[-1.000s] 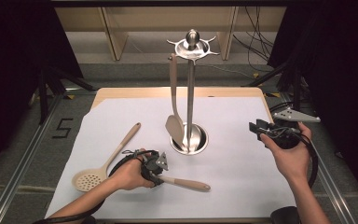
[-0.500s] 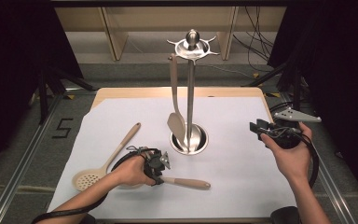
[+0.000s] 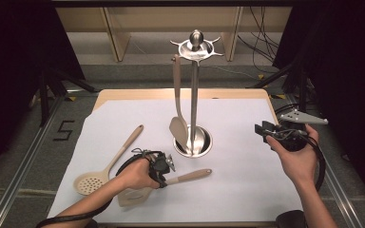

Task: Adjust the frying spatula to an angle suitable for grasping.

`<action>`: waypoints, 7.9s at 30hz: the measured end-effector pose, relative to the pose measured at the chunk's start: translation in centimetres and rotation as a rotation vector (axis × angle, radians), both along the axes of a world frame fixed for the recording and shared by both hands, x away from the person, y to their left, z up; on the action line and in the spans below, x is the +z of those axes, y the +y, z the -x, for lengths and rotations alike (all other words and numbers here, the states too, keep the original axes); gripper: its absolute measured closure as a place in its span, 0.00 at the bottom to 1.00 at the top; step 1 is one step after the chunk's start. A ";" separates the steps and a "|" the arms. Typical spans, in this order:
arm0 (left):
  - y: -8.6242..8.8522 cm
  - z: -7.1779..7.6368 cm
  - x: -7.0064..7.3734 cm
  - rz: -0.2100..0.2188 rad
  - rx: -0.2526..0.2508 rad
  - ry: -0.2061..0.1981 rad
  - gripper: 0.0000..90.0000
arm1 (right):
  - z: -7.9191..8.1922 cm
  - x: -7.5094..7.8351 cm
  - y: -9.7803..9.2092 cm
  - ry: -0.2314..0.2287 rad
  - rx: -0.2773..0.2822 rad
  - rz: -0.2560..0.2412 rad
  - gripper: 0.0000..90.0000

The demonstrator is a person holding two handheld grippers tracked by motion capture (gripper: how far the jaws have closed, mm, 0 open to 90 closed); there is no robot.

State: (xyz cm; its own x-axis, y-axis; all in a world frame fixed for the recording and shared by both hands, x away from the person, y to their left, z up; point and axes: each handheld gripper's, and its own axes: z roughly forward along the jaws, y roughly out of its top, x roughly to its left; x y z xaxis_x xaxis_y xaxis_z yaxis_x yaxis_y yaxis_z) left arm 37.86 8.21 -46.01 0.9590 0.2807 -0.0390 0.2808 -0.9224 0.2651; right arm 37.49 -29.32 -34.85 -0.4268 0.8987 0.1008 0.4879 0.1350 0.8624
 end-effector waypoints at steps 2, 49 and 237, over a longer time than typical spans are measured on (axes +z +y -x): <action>-0.1 0.0 0.0 -0.007 -0.005 0.000 0.83 | 0.0 0.0 0.0 0.005 0.005 0.009 0.72; 0.8 3.6 2.4 0.479 0.144 -0.174 0.87 | 0.0 0.3 -0.2 -0.021 0.011 0.001 0.71; -3.1 -1.3 17.6 0.831 0.341 -0.410 0.84 | 3.4 4.6 3.6 -0.214 0.174 -0.132 0.67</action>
State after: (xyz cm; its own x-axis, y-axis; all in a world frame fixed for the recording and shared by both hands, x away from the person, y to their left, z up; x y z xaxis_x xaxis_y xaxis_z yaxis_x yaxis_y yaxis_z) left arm 39.12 5.15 -28.39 0.8153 0.5781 -0.0315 0.2383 -0.2855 0.9283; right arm 34.08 -25.76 -30.27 -0.5974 0.7953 0.1024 0.2722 0.0810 0.9588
